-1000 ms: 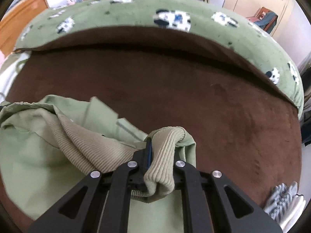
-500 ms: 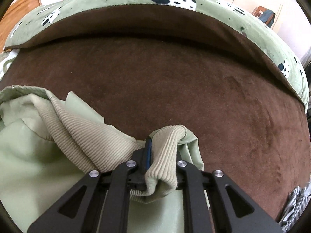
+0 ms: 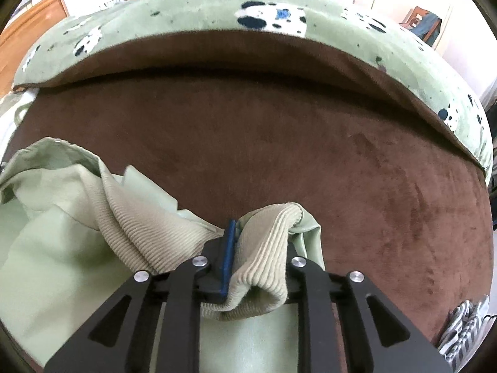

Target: Fold large clothes

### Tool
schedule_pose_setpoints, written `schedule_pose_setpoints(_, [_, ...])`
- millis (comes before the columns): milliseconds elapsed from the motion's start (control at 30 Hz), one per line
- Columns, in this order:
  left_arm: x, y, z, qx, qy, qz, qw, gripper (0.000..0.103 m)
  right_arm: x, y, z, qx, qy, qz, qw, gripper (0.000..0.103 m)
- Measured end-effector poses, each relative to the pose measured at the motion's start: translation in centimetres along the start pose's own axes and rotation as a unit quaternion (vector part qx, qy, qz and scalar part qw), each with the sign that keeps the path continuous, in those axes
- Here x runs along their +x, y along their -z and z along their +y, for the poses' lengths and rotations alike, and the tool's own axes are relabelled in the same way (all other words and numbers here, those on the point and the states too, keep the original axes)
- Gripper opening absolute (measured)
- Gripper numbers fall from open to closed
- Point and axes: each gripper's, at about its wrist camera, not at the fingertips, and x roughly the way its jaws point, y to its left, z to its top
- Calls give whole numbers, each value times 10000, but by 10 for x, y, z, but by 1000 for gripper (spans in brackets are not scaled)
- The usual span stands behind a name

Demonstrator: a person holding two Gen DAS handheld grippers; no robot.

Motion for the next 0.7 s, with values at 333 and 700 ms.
schedule_pose_setpoints(333, [-57, -35, -14, 489, -565, -528, 9958, 97, -33, -10, -2, -81, -205, 41, 9997, 28])
schedule_pose_setpoints(700, [-50, -11, -29, 1047, -876, -288, 9902, 97, -52, -17, -13, 32, -731, 442, 9963, 41])
